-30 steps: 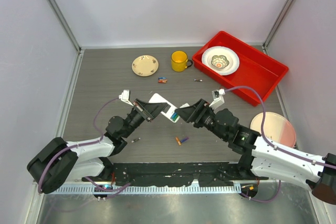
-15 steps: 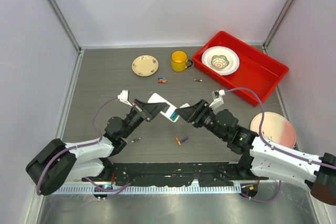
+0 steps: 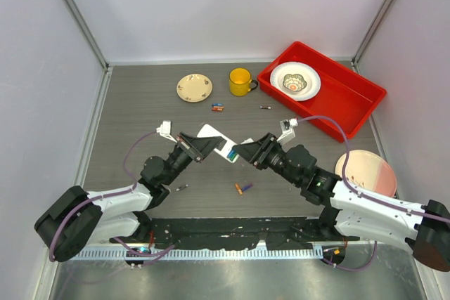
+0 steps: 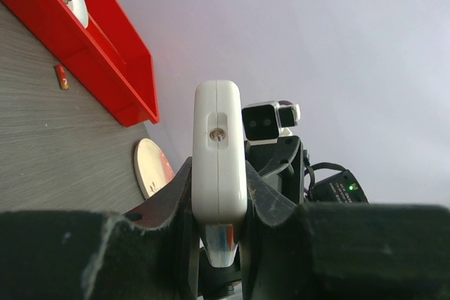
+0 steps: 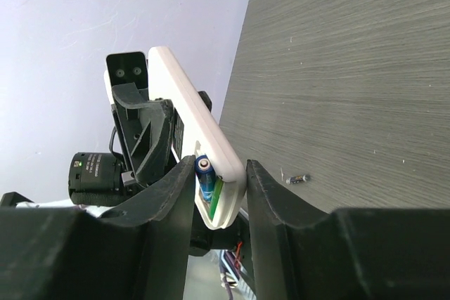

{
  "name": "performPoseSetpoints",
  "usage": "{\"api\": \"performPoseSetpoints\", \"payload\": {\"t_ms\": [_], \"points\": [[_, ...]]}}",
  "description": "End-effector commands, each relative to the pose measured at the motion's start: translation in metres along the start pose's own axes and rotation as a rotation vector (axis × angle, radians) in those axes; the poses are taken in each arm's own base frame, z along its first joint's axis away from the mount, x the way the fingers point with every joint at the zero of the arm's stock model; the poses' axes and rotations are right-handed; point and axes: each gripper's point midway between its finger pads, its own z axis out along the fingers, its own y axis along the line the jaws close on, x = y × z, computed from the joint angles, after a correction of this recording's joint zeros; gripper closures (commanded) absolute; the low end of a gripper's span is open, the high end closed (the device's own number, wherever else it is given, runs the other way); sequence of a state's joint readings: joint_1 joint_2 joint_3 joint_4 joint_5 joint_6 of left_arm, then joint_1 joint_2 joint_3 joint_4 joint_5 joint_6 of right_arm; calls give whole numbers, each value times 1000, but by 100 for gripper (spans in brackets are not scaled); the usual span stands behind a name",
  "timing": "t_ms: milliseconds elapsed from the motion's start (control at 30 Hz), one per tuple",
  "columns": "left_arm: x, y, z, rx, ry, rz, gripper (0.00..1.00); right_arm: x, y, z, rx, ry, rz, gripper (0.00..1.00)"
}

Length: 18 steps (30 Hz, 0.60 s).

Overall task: Load the batteries into the remote control
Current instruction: Load the battery into the remote control.

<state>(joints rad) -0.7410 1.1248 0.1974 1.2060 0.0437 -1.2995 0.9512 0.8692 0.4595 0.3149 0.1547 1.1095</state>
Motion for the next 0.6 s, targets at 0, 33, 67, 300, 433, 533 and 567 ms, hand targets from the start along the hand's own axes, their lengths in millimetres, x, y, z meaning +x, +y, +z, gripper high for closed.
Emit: {"api": "performPoseSetpoints", "payload": {"t_ms": [0,33,67,300,433,533,567], "points": [[-17,-28,1,101,-73,12,100,1,9,4,-41,14,1,65],[-16,-28,0,100,-71,11,100,1,10,4,-45,14,3,66],[-17,-29,0,102,-75,10,100,2,10,4,-47,20,2,67],[-20,-26,-2,92,-94,9,100,4,10,6,-50,28,-13,78],[-20,-25,-1,90,-97,9,100,6,10,7,-49,42,-27,84],[-20,-24,0,90,-95,6,100,8,12,8,-47,57,-44,90],[-20,-25,0,95,-96,6,100,11,9,9,-32,71,-51,94]]}}
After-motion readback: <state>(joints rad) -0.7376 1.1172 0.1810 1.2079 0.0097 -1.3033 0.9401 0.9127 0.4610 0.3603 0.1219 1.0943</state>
